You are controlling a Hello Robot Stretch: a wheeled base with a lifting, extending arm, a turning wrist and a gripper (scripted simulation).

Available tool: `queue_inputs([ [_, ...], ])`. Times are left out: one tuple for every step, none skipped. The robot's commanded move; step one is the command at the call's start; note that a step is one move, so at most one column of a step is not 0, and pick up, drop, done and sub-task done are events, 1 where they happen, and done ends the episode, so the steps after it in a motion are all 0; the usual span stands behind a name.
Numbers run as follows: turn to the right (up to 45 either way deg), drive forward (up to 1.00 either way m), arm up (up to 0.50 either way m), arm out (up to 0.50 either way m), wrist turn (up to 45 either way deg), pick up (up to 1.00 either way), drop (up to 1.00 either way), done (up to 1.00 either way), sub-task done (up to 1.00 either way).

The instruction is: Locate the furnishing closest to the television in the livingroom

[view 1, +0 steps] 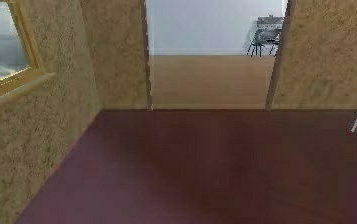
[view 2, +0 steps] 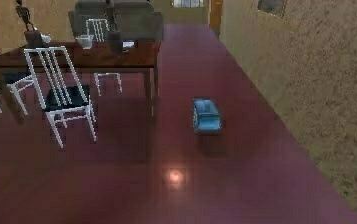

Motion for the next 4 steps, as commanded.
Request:
queue_inputs([
  [-45.0, 0.0, 0.0, 0.0, 0.0, 0.0, 0.0, 0.0, 0.0],
  [-45.0, 0.0, 0.0, 0.0, 0.0, 0.0, 0.0, 0.0, 0.0],
  [-45.0, 0.0, 0.0, 0.0, 0.0, 0.0, 0.0, 0.0, 0.0],
  [-45.0, 0.0, 0.0, 0.0, 0.0, 0.0, 0.0, 0.0, 0.0],
])
